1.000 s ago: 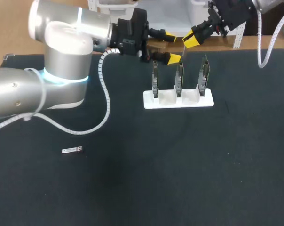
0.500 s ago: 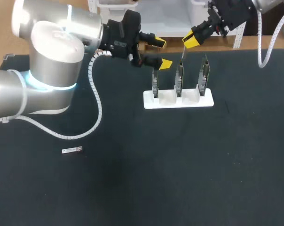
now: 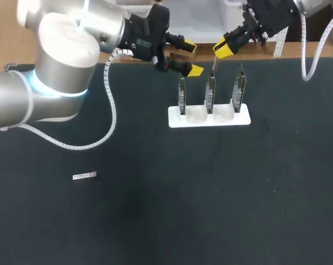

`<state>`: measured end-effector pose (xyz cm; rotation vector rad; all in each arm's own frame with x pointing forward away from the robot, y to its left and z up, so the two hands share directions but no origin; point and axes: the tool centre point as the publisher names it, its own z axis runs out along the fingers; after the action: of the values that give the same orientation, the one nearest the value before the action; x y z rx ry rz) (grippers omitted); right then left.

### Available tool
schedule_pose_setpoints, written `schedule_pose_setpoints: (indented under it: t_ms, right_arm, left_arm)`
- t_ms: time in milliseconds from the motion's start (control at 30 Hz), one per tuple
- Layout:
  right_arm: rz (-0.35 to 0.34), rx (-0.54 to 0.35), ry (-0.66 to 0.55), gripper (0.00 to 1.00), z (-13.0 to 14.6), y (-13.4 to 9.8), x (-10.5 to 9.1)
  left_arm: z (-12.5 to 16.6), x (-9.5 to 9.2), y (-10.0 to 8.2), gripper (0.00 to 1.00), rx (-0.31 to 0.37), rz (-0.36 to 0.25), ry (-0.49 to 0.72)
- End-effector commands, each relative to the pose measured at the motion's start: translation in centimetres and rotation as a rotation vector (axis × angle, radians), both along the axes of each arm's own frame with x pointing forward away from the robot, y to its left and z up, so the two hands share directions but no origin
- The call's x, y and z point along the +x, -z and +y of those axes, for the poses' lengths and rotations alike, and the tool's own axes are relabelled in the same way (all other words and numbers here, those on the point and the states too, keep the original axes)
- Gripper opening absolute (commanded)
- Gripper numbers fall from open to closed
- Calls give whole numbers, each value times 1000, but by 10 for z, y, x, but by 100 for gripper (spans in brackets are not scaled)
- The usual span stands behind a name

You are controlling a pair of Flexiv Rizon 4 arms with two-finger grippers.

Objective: Pick up the optical module with the left hand, and insert it into the network port with the right hand.

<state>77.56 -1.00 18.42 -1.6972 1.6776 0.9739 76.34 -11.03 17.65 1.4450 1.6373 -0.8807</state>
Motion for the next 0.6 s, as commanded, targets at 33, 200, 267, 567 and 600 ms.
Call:
schedule_pose_setpoints:
  t_ms: [33, 200, 267, 567, 600]
  right_arm:
    - [-5, -1, 4, 0, -2, 0, -2]
    - [-5, -1, 5, 0, -2, -1, -2]
    - [-6, -1, 4, 0, -2, -1, -2]
    - [-6, -7, 3, 0, -4, -1, -4]
    - [-6, -7, 4, 0, -4, -1, -4]
  left_arm:
    - [-6, 4, -2, 100, 57, 18, 12]
    - [-7, 2, -1, 100, 66, 17, 24]
    - [-7, 2, 0, 100, 74, 18, 31]
    - [-13, 3, -3, 100, 101, -3, 65]
    - [-13, 3, -3, 100, 109, -3, 69]
